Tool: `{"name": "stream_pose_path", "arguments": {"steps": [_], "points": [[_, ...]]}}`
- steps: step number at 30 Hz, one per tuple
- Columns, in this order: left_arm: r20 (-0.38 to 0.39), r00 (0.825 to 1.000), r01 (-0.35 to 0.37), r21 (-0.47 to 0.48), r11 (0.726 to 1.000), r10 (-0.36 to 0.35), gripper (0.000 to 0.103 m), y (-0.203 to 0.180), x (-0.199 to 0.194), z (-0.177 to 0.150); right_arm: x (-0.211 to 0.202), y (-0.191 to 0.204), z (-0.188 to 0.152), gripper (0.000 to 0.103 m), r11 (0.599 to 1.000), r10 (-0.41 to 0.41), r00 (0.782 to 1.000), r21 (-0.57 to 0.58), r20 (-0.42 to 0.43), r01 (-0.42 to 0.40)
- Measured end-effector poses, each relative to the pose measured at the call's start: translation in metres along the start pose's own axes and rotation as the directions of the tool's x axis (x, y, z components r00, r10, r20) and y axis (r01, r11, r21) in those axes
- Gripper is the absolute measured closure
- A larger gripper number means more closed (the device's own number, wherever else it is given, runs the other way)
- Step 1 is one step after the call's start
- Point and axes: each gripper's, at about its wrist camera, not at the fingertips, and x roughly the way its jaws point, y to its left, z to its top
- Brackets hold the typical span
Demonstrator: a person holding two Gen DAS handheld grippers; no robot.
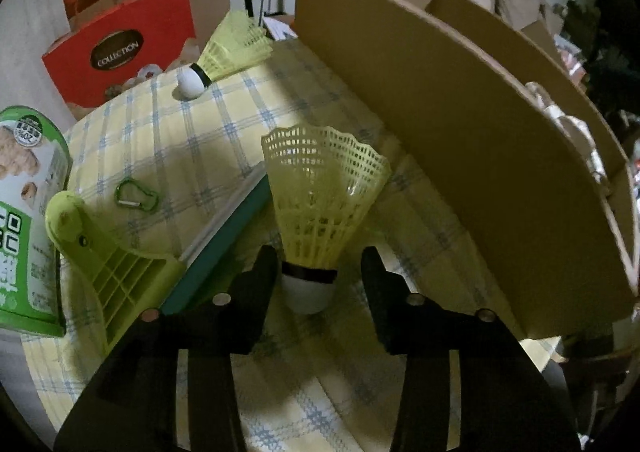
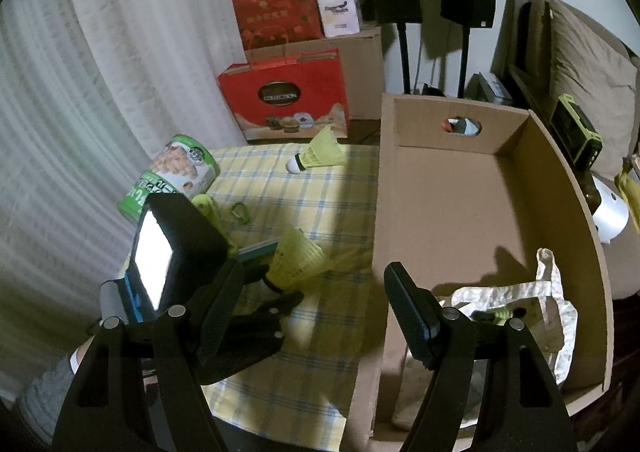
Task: Organize objects
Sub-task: 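Grasp the shuttlecock by its cork with the left tool and lift, then grasp a second yellow shuttlecock with the right tool while the left tool holds its own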
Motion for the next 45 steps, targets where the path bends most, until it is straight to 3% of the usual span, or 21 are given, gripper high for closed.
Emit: {"name": "stream_pose_path", "arguments": {"steps": [1,7,14,24,33,42,45], "points": [[-0.003,1.000,0.003,-0.004,1.000,-0.003,0.078,0.000,0.000,0.001,0.001,-0.001,0.000,0.029,1.000,0.000,1.000,0.002,-0.001,0.000],[0.033,0.999,0.040,-0.047,0.998,-0.038,0.079,0.004,-0.016,-0.005,-0.001,-0.003,0.001,0.029,1.000,-0.006,1.000,0.003,0.001,0.006],[0.139,0.988,0.084,-0.127,0.988,-0.066,0.079,0.024,-0.070,-0.022,-0.001,-0.002,0.007,0.029,1.000,0.008,1.000,0.006,0.009,-0.008],[0.225,0.974,0.030,-0.254,0.967,0.029,0.079,0.071,-0.138,-0.043,0.023,0.010,0.032,0.029,0.994,0.077,0.997,0.081,-0.018,-0.075],[0.255,0.959,-0.032,-0.324,0.945,0.120,0.079,0.102,-0.160,-0.059,0.068,0.026,0.055,0.029,0.987,0.050,0.998,0.157,-0.030,-0.044],[0.267,0.951,-0.047,-0.376,0.925,0.156,0.079,0.125,-0.168,-0.073,0.134,0.012,0.078,0.029,0.937,0.067,0.996,0.348,-0.066,-0.039],[0.270,0.948,-0.054,-0.384,0.922,0.168,0.079,0.131,-0.168,-0.074,0.155,0.006,0.086,0.036,0.903,0.087,0.993,0.427,-0.078,-0.046]]}}
